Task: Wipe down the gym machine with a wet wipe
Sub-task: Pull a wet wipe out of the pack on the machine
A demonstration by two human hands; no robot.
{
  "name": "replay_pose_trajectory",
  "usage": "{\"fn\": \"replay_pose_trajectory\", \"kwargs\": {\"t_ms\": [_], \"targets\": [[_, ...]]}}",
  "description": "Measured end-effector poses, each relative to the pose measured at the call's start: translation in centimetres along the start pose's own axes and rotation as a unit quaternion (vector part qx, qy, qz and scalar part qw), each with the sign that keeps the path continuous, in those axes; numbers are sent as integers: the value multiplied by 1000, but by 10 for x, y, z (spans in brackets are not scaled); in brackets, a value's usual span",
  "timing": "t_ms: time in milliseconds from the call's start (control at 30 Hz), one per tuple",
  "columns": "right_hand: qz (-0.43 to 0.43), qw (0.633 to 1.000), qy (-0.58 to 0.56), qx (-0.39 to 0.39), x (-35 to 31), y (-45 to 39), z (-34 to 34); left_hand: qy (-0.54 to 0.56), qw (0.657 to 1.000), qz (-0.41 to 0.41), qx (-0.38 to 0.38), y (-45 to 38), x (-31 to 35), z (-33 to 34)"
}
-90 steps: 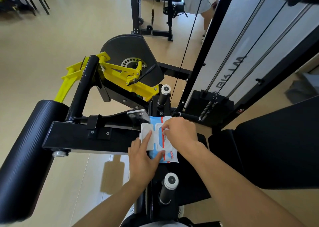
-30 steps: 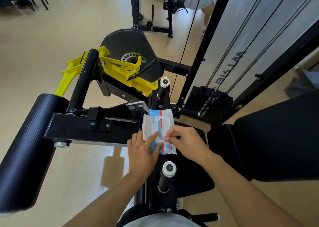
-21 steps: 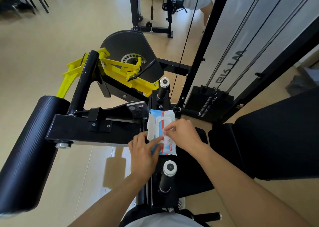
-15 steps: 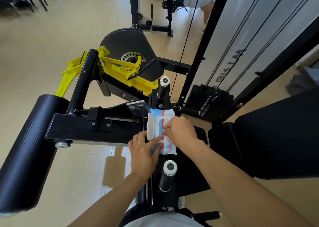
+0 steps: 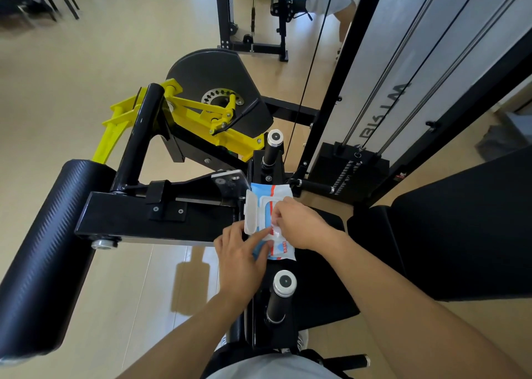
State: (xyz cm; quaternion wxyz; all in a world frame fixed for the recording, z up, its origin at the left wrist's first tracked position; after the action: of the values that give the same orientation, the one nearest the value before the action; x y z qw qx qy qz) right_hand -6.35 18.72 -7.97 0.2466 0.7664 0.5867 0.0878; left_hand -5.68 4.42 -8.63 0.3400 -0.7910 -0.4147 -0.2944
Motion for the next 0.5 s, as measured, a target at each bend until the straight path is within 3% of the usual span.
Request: {"fn": "replay_pose_trajectory", "kwargs": {"t_ms": [133,233,333,500], "targets": [[-53,991,-118,-45,-2,19,-11,5,1000,1,4,1,0,0],[-36,983,-181,17,3,21,-32,4,1000,2,19,-1,2,-2],[1,983,-169,77,16,18,-44,4,1000,-1,20,0,1,-2],[34,989,-125,77,17,18,-30,10,1000,-1,14,0,-1,0]]}}
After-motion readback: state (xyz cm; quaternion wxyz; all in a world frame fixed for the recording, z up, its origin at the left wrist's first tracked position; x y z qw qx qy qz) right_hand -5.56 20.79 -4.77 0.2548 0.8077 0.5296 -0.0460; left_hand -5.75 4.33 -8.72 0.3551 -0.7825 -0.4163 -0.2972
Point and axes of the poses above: each hand's wrist, its own y-axis away from the middle knuckle, its own z-axis out of the palm, x = y × z, the point moved 10 cm from there along -y, towards the middle knuckle, and after that the axes turned 11 degrees about y, right-handed, at the moved point
